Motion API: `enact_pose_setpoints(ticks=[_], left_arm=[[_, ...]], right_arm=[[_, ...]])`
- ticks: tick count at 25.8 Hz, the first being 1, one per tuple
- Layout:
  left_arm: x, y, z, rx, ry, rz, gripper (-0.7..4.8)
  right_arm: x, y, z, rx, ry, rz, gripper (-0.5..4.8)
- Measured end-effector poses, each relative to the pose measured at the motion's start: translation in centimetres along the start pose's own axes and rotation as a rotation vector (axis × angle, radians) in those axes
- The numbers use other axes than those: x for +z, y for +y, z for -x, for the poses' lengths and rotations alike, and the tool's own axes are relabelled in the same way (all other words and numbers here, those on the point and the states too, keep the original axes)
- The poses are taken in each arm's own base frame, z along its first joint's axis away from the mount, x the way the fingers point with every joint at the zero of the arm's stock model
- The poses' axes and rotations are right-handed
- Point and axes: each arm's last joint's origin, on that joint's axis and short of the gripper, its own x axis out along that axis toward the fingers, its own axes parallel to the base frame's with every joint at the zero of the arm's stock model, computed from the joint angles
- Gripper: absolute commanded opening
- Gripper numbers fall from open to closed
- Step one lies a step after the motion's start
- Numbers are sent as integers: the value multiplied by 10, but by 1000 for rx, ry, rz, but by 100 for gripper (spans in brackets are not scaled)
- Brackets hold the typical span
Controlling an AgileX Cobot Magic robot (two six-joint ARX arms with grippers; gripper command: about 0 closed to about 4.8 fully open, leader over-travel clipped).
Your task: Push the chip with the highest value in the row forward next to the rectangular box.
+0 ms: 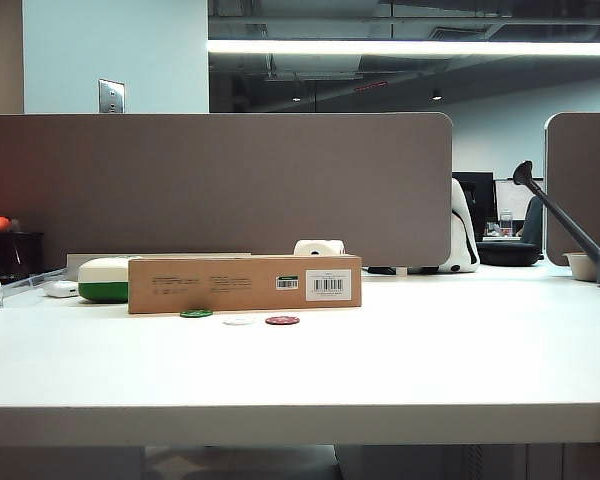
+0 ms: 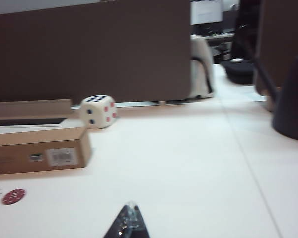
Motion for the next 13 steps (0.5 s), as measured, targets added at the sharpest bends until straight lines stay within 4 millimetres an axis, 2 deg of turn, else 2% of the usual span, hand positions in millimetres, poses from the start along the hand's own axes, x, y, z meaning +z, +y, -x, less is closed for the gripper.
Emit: enact_pose_setpoints(ticks=[5,8,13], left_arm=[[0,0,0,0,0,0,-5],[0,0,0,0,0,0,-5],[0,0,0,0,0,0,-5]], right_arm=[[-9,-8,0,-78,-2,7,-9],[-22,-12,-1,-104,32,5,-9],[-25,-12,-1,-103,62,2,-9]])
